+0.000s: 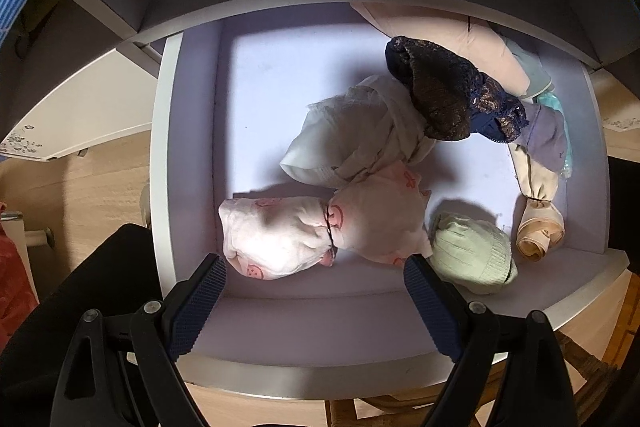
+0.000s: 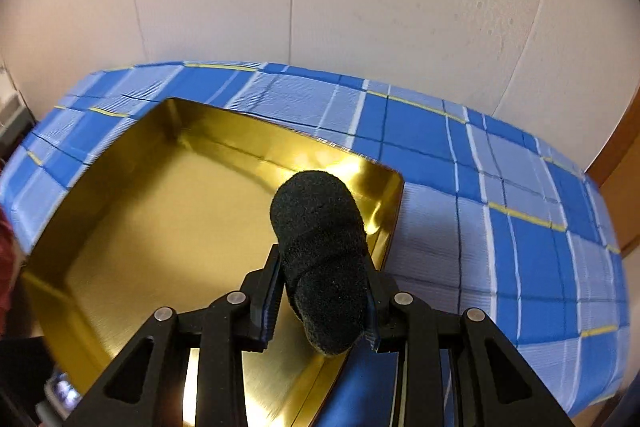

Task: Organize soft objects
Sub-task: 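Carry the dark green sock to the gold box and release it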

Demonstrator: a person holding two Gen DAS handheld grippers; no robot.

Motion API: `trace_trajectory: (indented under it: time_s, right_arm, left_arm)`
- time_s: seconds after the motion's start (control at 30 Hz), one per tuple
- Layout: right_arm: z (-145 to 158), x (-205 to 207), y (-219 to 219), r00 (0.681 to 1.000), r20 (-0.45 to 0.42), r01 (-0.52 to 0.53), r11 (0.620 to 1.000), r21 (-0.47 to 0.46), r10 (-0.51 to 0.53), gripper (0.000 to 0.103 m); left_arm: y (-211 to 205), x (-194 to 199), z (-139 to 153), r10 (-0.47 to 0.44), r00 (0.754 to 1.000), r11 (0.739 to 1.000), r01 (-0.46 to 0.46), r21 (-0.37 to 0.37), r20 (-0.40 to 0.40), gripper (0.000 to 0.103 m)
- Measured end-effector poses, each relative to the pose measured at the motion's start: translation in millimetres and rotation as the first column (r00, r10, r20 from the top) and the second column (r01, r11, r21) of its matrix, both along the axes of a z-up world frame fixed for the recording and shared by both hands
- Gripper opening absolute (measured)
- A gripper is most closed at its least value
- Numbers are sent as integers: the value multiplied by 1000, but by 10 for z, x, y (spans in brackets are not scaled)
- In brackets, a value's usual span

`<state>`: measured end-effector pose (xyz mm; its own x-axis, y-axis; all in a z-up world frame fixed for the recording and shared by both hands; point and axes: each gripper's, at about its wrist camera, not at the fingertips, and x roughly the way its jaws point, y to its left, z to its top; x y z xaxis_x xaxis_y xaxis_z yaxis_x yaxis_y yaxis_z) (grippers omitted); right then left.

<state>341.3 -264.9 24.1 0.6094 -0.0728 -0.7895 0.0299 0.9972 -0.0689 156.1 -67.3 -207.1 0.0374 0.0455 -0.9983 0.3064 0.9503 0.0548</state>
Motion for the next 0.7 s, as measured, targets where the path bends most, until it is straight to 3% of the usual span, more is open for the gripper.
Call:
trace_trajectory:
  time_s: [0.17, 0.2, 0.3, 0.7]
  right_arm:
    - [-88, 266, 26, 1000, -13, 14, 996, -85, -15, 41]
    - [-105, 302, 22, 1000, -15, 23, 995, -97, -25, 46]
    - [-110, 312, 5, 999, -3, 32, 997, -76, -33, 54]
    - [4, -312, -220, 995, 75, 61, 998, 7, -62, 64]
  left_arm:
    - [-8, 17, -1, 8, 1000, 1000, -8, -18, -6, 92]
    - [-13, 18, -7, 9, 1000, 1000, -9, -20, -7, 92]
    - [-19, 29, -28, 11, 1000, 1000, -11, -16, -15, 92]
    - [-17, 23, -128, 10, 999, 1000, -11, -20, -51, 92]
